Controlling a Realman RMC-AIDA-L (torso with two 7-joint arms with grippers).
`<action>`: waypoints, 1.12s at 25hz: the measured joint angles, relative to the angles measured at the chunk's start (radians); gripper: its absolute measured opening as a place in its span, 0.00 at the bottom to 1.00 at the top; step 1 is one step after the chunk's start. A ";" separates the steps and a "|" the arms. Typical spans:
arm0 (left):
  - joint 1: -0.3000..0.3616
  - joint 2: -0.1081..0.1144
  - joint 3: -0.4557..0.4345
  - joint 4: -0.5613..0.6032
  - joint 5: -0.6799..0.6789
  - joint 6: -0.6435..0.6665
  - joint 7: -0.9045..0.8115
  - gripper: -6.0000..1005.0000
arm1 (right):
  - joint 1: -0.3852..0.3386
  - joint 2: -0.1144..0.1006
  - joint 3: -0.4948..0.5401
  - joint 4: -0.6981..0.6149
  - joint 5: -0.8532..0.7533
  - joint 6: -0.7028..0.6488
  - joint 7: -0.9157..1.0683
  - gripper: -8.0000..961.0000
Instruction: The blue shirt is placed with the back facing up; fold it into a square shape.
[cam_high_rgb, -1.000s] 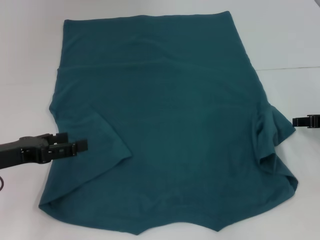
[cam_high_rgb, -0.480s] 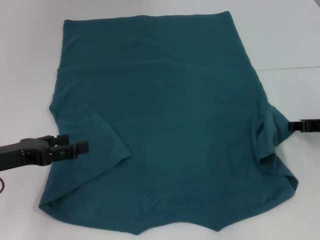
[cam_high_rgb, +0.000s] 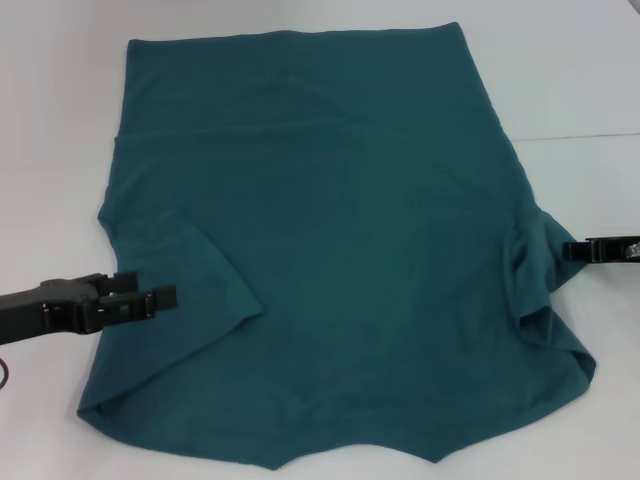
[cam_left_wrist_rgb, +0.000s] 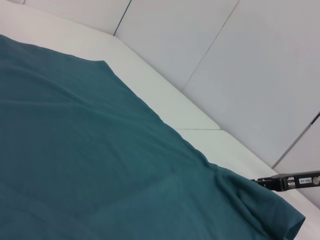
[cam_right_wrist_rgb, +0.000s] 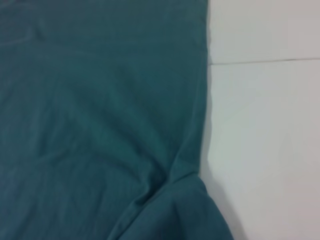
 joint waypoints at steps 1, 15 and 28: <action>0.001 0.000 0.000 0.000 0.000 0.000 0.000 0.93 | 0.000 0.000 -0.003 0.000 0.000 0.002 0.000 0.51; -0.001 -0.001 0.000 0.000 0.000 0.000 -0.001 0.93 | 0.017 0.001 -0.066 0.038 -0.009 0.048 0.009 0.50; 0.000 0.000 -0.004 0.000 0.000 0.000 -0.005 0.93 | 0.021 0.006 -0.065 0.031 -0.007 0.042 0.000 0.32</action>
